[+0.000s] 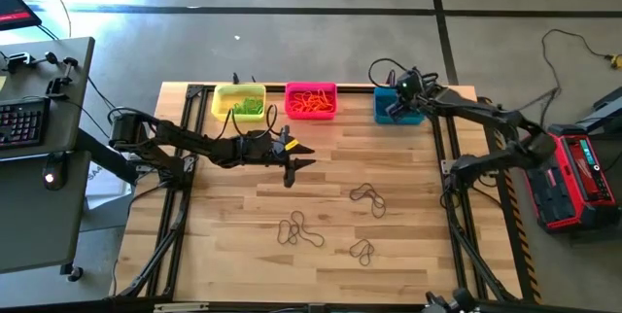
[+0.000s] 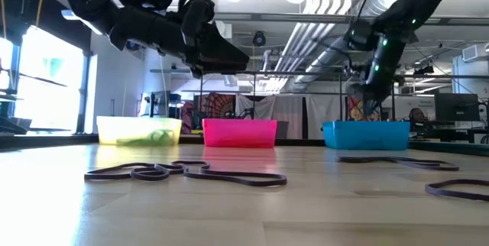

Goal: Sort rubber bands into baskets
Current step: Put the violet rubber band into the blue bin

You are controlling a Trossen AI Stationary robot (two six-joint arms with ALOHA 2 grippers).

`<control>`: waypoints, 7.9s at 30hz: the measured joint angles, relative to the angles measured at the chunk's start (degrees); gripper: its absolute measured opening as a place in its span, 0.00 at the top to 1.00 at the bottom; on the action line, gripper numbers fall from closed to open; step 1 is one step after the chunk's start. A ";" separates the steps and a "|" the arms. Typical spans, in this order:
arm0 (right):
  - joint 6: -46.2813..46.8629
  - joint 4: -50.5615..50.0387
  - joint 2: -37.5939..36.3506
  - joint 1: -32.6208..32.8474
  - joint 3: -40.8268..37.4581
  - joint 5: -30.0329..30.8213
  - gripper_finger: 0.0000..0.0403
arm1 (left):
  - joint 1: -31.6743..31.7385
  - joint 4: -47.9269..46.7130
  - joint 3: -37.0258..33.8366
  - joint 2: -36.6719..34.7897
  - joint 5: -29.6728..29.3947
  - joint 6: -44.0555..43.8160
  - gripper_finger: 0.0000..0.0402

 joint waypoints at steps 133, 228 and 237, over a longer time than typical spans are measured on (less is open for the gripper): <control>-5.78 -17.93 15.01 9.03 15.81 17.47 0.99 | 0.37 1.09 0.00 0.00 -4.92 2.54 0.66; 14.72 -26.86 16.32 48.74 18.80 -12.48 1.00 | 0.26 -1.35 0.00 0.00 -7.98 7.15 0.66; 17.50 -34.13 7.10 40.67 18.80 3.54 1.00 | 0.26 -1.70 0.02 0.00 -7.97 6.10 0.66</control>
